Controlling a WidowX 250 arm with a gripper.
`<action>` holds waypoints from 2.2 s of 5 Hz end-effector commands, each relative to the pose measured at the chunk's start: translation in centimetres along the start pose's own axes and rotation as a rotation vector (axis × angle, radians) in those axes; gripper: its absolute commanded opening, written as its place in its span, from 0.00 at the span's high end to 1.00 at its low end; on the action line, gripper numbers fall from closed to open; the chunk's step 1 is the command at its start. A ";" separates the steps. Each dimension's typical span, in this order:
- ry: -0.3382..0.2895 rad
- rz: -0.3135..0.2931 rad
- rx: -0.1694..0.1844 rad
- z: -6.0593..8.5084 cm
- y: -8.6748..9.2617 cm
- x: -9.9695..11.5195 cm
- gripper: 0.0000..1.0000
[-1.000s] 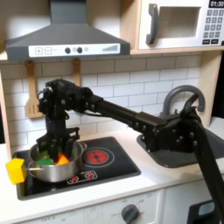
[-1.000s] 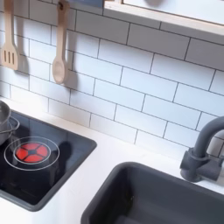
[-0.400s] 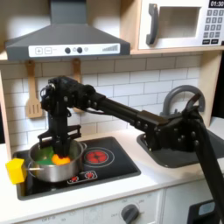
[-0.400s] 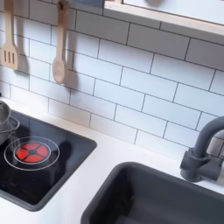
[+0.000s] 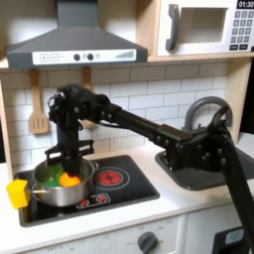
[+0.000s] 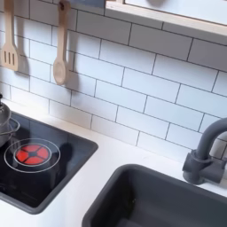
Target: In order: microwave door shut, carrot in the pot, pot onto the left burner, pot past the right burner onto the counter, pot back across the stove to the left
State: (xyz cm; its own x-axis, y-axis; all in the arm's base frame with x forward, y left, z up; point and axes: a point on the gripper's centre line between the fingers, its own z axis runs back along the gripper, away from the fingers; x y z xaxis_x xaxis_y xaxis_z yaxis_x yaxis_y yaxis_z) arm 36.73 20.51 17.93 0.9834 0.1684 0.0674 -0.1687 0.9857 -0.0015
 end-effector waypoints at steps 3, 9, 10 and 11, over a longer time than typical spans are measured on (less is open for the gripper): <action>0.013 -0.068 0.014 1.3 -0.2 0.1 0.00; 0.045 -0.214 0.016 0.3 -0.4 0.1 0.00; 0.058 -0.223 0.007 -0.3 -0.3 0.1 0.00; 0.068 -0.229 0.000 -0.7 -0.4 0.0 0.00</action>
State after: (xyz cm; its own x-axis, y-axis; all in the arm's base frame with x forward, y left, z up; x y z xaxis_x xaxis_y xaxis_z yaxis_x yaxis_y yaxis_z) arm 36.76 20.34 17.12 0.9986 -0.0529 -0.0045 0.0529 0.9986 0.0044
